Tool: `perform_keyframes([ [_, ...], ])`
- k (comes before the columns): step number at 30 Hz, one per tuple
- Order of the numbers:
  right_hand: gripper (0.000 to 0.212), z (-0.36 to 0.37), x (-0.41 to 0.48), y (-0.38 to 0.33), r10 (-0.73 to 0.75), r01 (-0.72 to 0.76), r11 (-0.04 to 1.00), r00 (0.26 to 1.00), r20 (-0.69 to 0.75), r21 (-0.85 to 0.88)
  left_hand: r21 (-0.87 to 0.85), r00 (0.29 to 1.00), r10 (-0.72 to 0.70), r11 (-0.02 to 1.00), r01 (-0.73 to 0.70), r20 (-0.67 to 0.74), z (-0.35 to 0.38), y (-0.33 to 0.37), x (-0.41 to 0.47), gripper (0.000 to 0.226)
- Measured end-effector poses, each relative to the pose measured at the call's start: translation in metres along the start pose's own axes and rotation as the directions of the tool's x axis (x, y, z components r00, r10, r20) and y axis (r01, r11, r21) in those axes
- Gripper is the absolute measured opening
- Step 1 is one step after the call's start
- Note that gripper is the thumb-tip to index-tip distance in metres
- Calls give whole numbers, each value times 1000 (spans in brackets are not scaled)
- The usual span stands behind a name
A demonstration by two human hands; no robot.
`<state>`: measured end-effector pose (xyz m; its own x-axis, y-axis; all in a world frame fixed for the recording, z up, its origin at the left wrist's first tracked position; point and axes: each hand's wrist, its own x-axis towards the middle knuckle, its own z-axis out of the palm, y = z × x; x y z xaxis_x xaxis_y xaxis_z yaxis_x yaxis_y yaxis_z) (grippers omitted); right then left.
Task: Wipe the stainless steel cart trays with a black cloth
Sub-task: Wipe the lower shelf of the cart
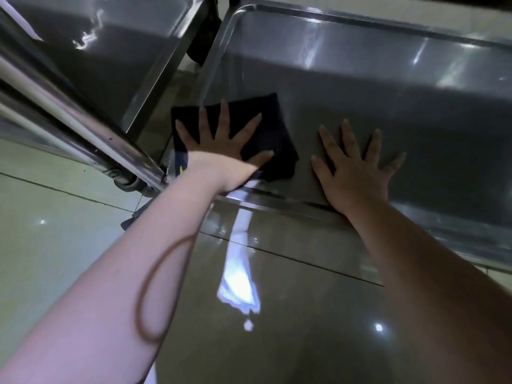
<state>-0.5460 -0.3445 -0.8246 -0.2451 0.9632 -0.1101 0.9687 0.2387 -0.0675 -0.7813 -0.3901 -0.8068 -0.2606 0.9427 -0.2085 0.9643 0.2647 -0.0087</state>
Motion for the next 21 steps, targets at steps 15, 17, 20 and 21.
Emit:
perform_keyframes([
  [15, 54, 1, 6, -1, 1, -1, 1000, 1000, -12, 14, -61, 995, 101, 993, -102, -14, 8, 13, -42, 74],
  [17, 54, 0, 7, -2, 2, -2, 1000, 1000, 7, 31, -59, 997, 76, 995, -75, 11, 8, 14, -51, 74],
  [20, 58, -7, 9, 1, -67, 65, 997, 995, 75, 35, -71, 997, 43, 997, -38, 69, -1, 16, -41, 75],
  [21, 60, -12, 8, 9, -119, 119, 993, 988, 94, 13, -75, 996, 43, 997, -37, 78, -2, 17, -39, 75],
])
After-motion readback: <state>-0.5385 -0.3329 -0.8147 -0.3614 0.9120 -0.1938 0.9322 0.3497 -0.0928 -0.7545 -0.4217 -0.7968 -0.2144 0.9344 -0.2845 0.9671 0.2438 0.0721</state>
